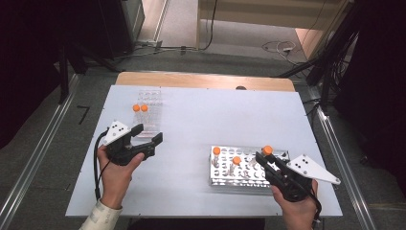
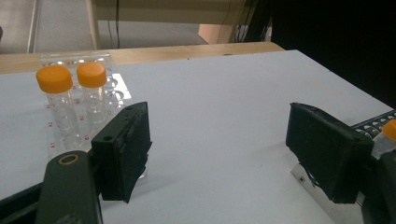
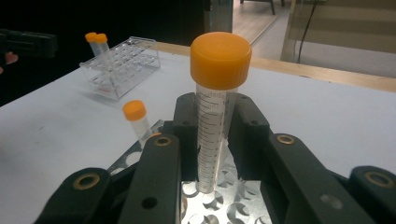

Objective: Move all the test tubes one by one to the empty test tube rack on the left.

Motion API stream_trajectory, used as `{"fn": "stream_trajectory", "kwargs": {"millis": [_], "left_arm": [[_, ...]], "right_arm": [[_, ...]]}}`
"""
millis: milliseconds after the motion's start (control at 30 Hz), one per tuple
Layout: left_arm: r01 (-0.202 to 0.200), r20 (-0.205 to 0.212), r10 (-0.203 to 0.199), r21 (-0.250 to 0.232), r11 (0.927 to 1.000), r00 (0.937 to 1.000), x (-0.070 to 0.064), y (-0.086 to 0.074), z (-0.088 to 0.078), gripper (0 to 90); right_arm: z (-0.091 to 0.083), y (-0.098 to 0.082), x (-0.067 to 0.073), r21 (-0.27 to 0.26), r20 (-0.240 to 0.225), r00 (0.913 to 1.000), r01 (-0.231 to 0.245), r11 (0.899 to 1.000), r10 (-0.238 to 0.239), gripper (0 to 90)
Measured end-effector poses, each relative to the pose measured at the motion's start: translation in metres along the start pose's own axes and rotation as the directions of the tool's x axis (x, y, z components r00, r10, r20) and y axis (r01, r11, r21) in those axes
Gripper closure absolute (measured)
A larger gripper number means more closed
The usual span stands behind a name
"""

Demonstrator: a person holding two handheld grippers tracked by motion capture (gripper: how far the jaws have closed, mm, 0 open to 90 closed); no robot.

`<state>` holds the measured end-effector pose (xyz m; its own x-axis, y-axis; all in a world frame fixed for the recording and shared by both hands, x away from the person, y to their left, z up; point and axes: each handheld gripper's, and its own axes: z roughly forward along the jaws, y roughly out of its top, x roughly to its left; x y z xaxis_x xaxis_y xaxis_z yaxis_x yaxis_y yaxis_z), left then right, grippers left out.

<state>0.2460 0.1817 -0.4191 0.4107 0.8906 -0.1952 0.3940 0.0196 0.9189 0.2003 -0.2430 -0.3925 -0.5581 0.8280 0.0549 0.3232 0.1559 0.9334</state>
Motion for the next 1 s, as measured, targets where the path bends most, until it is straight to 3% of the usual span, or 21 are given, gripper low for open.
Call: {"fn": "stream_trajectory", "kwargs": {"millis": [233,533,1000], "left_arm": [[0.000,0.004,0.000,-0.002,1.0000,1.0000,-0.001,0.000,-0.001,22.5],[-0.004,0.007,0.004,0.000,1.0000,1.0000,-0.002,0.001,-0.002,22.3],[-0.011,0.018,0.011,0.016,0.9998,0.9998,-0.004,-0.001,0.002,20.6]], "right_arm": [[-0.008,0.000,0.013,0.020,-0.053,0.9984,0.017,1.000,-0.016,71.9],[0.000,-0.005,0.031,0.051,-0.126,0.9916,0.035,0.998,-0.029,72.0],[0.021,-0.011,0.059,0.086,-0.246,0.9677,0.080,0.993,-0.056,72.0]]}}
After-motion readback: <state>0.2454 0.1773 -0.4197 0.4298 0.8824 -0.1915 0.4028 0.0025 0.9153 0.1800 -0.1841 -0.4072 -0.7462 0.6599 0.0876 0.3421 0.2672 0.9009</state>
